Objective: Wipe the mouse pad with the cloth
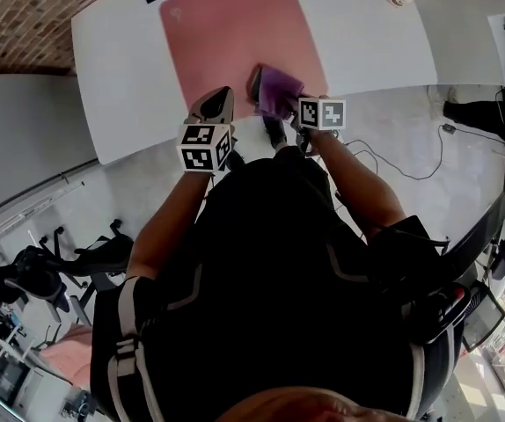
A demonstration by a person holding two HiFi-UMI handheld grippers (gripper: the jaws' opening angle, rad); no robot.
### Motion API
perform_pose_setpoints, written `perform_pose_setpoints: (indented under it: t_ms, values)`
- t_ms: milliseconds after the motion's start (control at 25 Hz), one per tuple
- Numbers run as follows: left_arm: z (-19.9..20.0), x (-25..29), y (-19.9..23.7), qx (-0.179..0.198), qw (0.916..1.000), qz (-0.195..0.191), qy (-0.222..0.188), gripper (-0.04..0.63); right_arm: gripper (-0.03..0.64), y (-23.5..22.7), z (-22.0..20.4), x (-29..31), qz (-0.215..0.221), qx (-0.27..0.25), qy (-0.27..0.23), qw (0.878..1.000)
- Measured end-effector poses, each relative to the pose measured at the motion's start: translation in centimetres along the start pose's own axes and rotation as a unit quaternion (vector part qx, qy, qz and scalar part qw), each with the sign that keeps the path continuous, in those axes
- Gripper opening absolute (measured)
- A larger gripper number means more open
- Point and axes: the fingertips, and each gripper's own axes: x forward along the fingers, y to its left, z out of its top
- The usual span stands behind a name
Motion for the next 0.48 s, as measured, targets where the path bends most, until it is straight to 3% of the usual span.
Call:
perform_pose_setpoints:
  t_ms: [480]
  values:
    - [0.1,1.5,-1.8,0.011,0.9996,-0.024,0.009,0.003,0.060,-5.2,1.0,-3.1,-0.040,0.050,-0.036,0.997]
